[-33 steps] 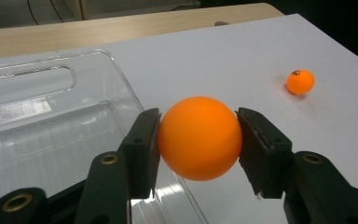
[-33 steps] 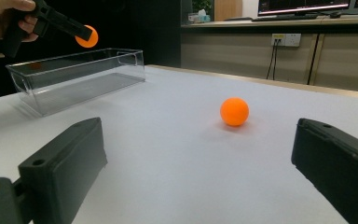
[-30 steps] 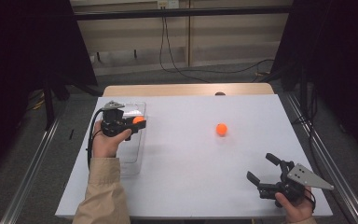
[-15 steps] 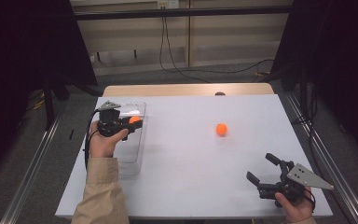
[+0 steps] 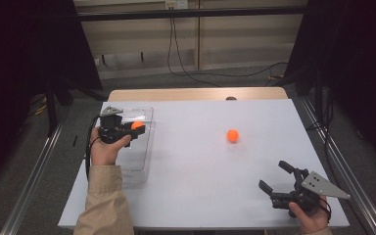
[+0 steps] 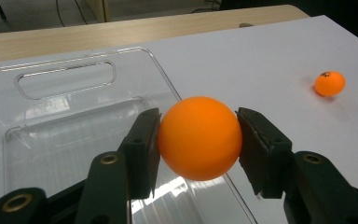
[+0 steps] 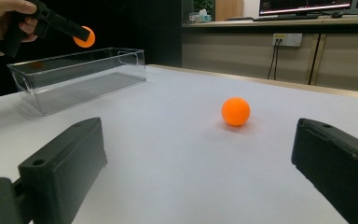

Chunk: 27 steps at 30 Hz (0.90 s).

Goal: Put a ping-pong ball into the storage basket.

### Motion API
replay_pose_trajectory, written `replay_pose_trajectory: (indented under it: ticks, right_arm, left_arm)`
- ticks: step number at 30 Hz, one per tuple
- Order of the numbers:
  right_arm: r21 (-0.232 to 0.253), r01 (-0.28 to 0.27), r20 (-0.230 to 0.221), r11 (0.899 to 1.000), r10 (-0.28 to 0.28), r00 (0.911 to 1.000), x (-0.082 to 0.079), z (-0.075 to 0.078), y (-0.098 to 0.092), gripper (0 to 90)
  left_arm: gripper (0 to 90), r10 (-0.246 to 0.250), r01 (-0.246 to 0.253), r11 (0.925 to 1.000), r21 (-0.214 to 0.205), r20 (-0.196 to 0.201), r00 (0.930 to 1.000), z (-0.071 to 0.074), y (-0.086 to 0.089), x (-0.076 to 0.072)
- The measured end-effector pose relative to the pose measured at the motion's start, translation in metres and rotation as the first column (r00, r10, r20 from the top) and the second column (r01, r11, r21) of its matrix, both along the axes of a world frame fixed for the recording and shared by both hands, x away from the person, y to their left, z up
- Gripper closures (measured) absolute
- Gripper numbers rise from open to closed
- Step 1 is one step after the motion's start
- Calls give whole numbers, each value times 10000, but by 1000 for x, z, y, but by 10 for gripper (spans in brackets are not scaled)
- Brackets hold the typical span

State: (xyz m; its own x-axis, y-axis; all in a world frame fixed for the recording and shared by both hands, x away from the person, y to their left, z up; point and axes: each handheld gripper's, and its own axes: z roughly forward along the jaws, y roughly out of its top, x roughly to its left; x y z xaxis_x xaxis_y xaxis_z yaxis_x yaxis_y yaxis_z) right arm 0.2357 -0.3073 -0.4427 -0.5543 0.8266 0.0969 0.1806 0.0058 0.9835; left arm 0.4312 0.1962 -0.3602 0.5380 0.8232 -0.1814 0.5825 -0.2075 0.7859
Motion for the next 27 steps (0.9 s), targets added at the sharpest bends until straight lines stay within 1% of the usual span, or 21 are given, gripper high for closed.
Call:
replay_pose_trajectory:
  ticks: [8,10,14,17,19,24,25,27]
  right_arm:
    - [6,-2,-1,10000,2,10000,0,0,0,25]
    - [4,-8,1,10000,8,10000,0,0,0,25]
    - [2,0,3,10000,0,10000,0,0,0,25]
    - [4,-13,8,10000,13,10000,0,0,0,25]
    - [8,-10,10,10000,10,10000,0,0,0,25]
    - [14,-22,29,10000,22,10000,0,0,0,25]
    - [19,-21,20,10000,21,10000,0,0,0,25]
    - [17,-15,22,10000,15,10000,0,0,0,25]
  left_arm:
    - [510,197,-197,9998,69,58,9998,-2,4,0]
    - [510,218,-219,9996,154,77,9997,-2,6,1]
    - [510,272,-273,9996,85,126,9996,-3,7,1]
    - [510,295,-297,9994,166,120,9995,-3,9,1]
    - [510,381,-383,9992,135,148,9992,-3,9,1]
    - [509,448,-452,9987,252,163,9989,-4,13,1]
    - [510,499,-502,9985,205,176,9986,-4,13,1]
    - [509,523,-528,9983,250,198,9984,-4,14,1]
